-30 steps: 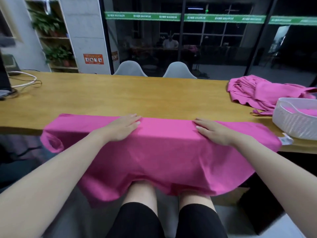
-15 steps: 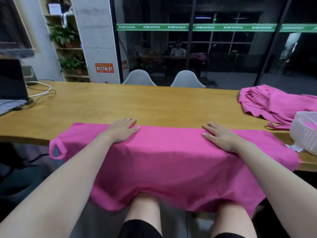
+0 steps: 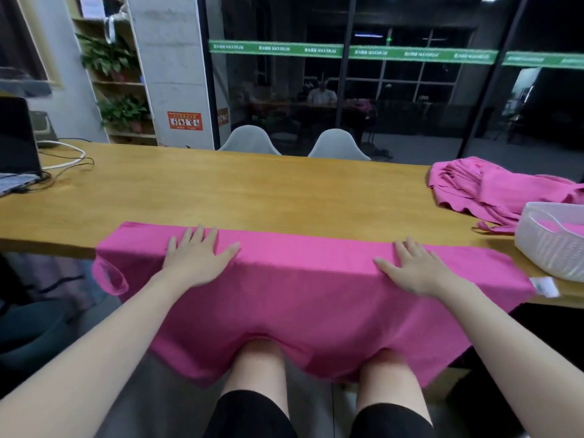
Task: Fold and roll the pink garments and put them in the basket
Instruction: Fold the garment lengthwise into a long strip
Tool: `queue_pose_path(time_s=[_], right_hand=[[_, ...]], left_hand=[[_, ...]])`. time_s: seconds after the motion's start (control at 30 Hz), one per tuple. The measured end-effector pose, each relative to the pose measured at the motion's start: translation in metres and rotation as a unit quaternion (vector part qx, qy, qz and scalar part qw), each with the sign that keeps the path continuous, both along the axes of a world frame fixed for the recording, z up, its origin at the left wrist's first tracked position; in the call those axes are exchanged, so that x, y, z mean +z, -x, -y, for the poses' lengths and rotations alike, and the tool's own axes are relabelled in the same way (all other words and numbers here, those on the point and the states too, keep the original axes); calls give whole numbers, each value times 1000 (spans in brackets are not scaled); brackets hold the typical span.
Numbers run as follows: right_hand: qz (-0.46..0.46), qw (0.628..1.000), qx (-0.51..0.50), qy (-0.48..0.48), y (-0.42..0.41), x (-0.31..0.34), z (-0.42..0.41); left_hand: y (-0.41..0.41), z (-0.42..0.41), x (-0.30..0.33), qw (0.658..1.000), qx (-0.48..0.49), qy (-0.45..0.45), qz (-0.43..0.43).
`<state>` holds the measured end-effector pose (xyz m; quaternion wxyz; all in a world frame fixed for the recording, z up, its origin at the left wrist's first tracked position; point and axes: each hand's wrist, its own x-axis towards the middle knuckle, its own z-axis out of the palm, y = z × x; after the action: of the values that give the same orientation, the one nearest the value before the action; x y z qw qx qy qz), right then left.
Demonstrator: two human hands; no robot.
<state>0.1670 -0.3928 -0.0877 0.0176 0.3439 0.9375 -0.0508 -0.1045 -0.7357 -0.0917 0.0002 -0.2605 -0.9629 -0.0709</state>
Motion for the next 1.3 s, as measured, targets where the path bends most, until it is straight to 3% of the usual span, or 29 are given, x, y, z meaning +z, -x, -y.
queue_pose_path(time_s=[0.23, 0.4, 0.5, 0.6, 0.8, 0.9, 1.0, 1.3], right_hand=[[-20, 999, 41, -20, 44, 8, -19], [-30, 998, 43, -23, 45, 5, -28], [-48, 998, 42, -30, 45, 2, -24], [-57, 997, 45, -31, 45, 3, -22], [-95, 994, 47, -29, 45, 3, -29], [-135, 986, 49, -82, 41, 8, -47], [-143, 984, 41, -100, 39, 13, -66], [-157, 981, 62, -99, 22, 25, -85]], left_hand=[[56, -22, 27, 998, -28, 49, 40], [67, -24, 14, 999, -44, -5, -5], [60, -23, 12, 986, -42, -119, -106], [34, -32, 19, 978, -48, -88, -183], [6, -89, 2, 990, -120, -56, -47], [25, -100, 5, 979, -162, -122, -5], [41, -110, 10, 966, -193, -172, -27], [30, -137, 16, 950, -253, -179, -27]])
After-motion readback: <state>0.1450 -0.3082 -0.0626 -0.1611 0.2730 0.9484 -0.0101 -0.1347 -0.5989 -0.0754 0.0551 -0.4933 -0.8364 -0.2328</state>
